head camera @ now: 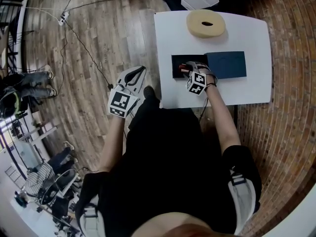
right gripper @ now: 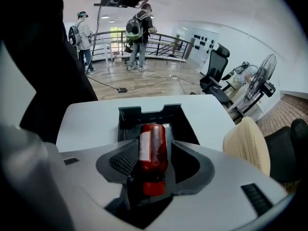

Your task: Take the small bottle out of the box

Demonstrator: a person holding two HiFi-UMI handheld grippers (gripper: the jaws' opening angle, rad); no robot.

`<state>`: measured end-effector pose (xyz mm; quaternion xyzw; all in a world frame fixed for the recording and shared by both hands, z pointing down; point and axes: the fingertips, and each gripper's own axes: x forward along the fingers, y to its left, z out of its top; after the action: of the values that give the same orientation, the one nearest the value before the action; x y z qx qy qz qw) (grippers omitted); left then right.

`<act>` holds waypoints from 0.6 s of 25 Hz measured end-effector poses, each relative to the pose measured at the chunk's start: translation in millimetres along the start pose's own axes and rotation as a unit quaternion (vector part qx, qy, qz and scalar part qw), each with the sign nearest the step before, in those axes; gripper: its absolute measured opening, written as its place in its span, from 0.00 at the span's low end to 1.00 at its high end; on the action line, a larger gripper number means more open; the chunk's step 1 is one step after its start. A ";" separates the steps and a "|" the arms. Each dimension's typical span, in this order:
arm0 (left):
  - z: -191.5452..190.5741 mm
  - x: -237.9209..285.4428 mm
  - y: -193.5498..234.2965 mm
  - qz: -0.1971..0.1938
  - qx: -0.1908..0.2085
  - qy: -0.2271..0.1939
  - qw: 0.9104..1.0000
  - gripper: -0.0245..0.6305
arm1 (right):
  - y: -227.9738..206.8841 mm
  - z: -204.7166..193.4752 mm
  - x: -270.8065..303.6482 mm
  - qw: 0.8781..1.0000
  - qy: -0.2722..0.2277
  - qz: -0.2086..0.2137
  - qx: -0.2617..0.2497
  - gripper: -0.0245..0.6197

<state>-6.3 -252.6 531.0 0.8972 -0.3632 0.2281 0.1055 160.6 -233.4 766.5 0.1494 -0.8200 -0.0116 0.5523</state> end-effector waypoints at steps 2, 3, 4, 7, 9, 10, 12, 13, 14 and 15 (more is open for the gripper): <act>-0.2 0.1 -1.6 -0.001 -0.001 0.000 1.000 0.07 | 1.8 0.8 3.5 1.000 0.004 0.012 -0.012 0.36; -0.3 -0.1 -2.2 -0.001 -0.001 0.000 1.000 0.07 | 2.9 1.3 5.7 1.000 0.008 0.018 -0.017 0.35; -0.2 -0.2 -2.4 -0.001 0.000 -0.001 1.000 0.07 | 3.5 2.0 8.0 0.999 0.011 0.023 -0.020 0.35; 0.7 -0.9 -2.2 0.001 -0.002 -0.003 1.000 0.07 | 3.2 3.7 12.5 0.999 0.014 0.033 -0.019 0.36; 0.0 -1.4 -2.9 0.001 -0.005 -0.003 1.000 0.07 | 3.3 3.9 13.5 0.999 0.012 0.036 -0.011 0.36; -0.7 -1.5 -3.6 0.002 -0.006 -0.003 1.000 0.07 | 3.1 3.9 14.1 0.999 0.011 0.037 -0.006 0.36; -1.9 -1.5 -5.7 0.002 -0.006 -0.003 1.000 0.07 | 2.7 3.1 15.7 0.999 0.013 0.037 0.002 0.37; -2.3 -1.5 -6.5 0.002 -0.006 -0.003 1.000 0.07 | 2.3 2.7 16.7 0.999 0.015 0.037 0.003 0.37; -2.7 -1.8 -6.9 0.003 -0.007 -0.004 1.000 0.07 | 1.8 2.8 17.9 0.999 0.017 0.037 0.004 0.37; -3.3 -2.5 -6.9 0.003 -0.008 -0.004 1.000 0.07 | 1.3 3.2 19.2 0.999 0.018 0.036 0.005 0.37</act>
<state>-4.2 -245.0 532.5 0.8959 -0.3685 0.2221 0.1106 150.7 -237.6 782.8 0.1226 -0.8149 0.0155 0.5663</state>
